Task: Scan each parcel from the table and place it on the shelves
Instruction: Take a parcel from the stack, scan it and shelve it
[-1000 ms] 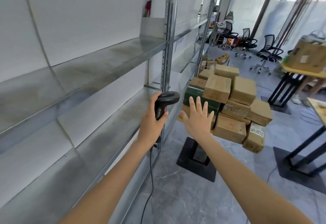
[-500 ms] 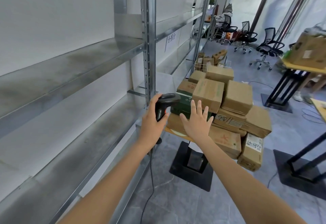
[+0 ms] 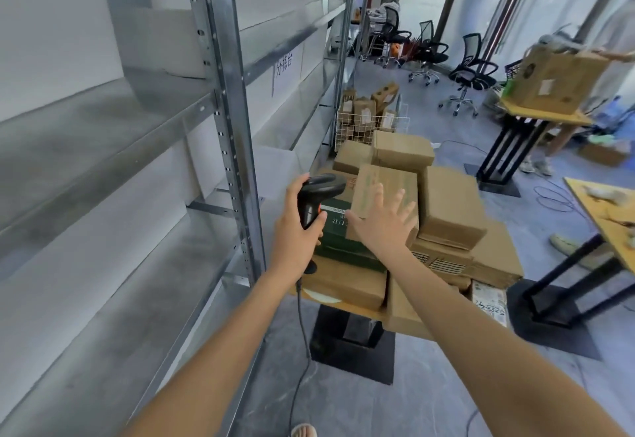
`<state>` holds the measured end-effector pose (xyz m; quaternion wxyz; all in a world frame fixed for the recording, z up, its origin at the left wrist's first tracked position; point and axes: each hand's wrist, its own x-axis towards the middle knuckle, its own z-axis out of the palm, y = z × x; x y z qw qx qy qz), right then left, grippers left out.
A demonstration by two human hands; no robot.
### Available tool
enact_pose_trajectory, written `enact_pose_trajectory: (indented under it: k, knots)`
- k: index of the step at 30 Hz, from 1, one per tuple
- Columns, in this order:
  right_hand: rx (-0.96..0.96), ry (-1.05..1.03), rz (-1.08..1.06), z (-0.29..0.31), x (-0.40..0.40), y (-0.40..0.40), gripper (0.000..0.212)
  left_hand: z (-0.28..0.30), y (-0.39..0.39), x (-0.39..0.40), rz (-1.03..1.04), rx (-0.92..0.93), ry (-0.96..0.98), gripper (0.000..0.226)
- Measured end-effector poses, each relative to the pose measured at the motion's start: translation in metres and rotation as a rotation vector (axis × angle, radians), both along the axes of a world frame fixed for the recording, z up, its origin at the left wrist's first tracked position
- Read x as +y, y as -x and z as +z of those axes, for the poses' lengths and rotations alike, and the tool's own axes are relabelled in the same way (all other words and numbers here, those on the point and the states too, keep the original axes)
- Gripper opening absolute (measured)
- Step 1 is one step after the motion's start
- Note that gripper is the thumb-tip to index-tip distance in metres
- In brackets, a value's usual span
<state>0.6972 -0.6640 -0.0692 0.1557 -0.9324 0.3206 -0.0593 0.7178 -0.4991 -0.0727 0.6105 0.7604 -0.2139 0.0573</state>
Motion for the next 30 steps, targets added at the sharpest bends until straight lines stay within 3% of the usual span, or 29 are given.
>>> enact_pose_trajectory:
  k: [11, 16, 30]
  knots:
    - [0.146, -0.110, -0.106, -0.023, -0.056, -0.067, 0.107, -0.024, -0.054, -0.044, -0.102, 0.073, -0.012, 0.081]
    - [0.209, -0.190, -0.132, -0.029, -0.070, -0.086, 0.119, -0.034, -0.073, -0.050, -0.086, 0.121, 0.032, 0.074]
    - [0.265, -0.113, -0.126, -0.038, -0.085, -0.110, 0.125, -0.059, -0.092, -0.076, -0.093, 0.289, 0.140, 0.070]
